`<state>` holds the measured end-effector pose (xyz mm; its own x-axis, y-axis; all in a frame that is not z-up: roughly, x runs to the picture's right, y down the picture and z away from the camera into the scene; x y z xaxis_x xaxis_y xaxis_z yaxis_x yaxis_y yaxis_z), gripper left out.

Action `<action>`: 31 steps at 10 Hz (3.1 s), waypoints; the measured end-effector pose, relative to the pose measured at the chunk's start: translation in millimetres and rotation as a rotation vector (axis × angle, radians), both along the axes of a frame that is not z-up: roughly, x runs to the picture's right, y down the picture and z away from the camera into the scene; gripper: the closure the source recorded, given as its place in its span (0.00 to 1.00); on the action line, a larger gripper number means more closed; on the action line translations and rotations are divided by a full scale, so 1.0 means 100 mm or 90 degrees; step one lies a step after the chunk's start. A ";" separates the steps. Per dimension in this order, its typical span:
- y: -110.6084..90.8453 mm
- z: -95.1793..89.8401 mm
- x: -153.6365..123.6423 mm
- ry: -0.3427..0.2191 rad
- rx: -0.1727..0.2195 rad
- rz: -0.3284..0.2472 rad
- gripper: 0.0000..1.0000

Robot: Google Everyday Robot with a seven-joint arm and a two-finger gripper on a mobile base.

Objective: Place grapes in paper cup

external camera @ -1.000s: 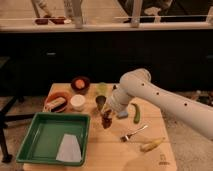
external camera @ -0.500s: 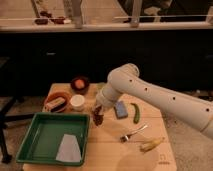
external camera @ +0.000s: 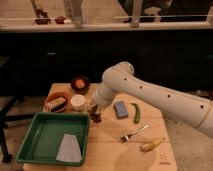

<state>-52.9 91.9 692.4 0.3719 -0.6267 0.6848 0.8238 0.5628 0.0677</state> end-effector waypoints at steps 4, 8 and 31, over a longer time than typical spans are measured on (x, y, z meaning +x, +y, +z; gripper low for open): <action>0.00 0.00 0.01 0.001 0.000 0.001 1.00; -0.18 0.13 -0.10 -0.022 0.012 0.022 1.00; -1.00 0.82 -0.82 -0.136 0.067 0.132 1.00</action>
<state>-135.1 -7.6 774.1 0.3539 -0.6237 0.6969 0.6526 0.6985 0.2937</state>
